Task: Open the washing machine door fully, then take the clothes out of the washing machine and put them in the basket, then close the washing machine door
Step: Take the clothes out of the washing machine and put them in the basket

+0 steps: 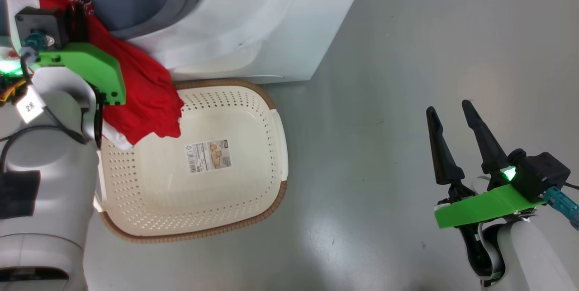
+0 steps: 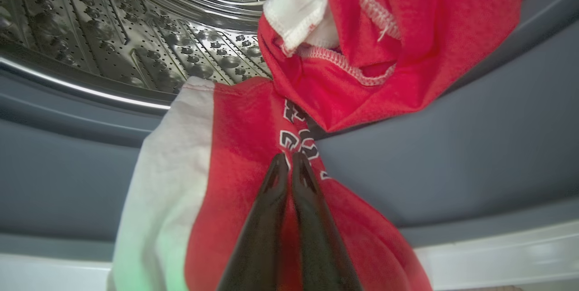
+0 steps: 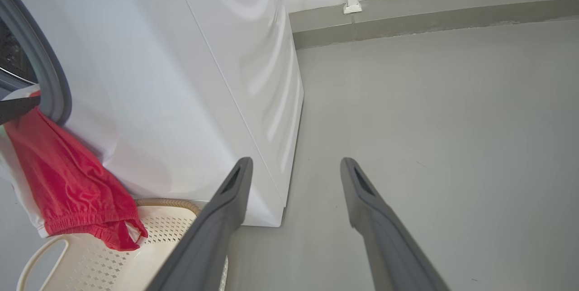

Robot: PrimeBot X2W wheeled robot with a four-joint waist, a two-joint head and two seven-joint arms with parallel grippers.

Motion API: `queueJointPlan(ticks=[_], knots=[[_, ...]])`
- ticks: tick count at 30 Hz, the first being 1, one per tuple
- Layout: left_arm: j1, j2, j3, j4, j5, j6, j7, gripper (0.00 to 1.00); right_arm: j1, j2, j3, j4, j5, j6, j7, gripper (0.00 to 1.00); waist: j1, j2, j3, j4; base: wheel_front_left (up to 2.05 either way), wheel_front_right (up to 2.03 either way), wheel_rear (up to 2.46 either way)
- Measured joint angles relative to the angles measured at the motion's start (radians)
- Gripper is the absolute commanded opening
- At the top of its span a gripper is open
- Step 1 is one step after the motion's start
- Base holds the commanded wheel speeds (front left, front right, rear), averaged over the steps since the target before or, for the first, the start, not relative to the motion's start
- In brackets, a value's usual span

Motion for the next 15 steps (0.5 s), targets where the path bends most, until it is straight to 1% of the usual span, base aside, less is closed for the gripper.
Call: queueJointPlan(ticks=[3,5,9,15], knots=[[0.001,0.000,0.001,-0.002,-0.009,0.000,0.000,0.00,0.000,0.000,-0.002,0.000,0.000,0.000,0.000,1.00,0.0000,0.0000,-0.006,0.002,0.00,0.00,0.00],[0.009,0.000,0.009,-0.042,-0.024,-0.001,0.000,0.00,0.000,0.001,-0.003,0.001,0.000,0.000,0.000,1.00,0.0000,0.0001,-0.011,0.005,0.00,0.00,0.00],[0.079,-0.008,0.044,-0.225,-0.062,-0.010,0.000,0.00,0.001,0.001,-0.006,0.003,0.000,0.000,0.000,1.00,0.0000,0.0000,-0.025,0.011,0.00,0.00,0.00],[0.262,-0.039,0.123,-0.500,-0.107,-0.038,0.000,0.00,0.005,0.002,-0.004,0.010,0.000,0.000,0.000,1.00,0.0000,0.0000,-0.057,0.024,0.00,0.00,0.00]])
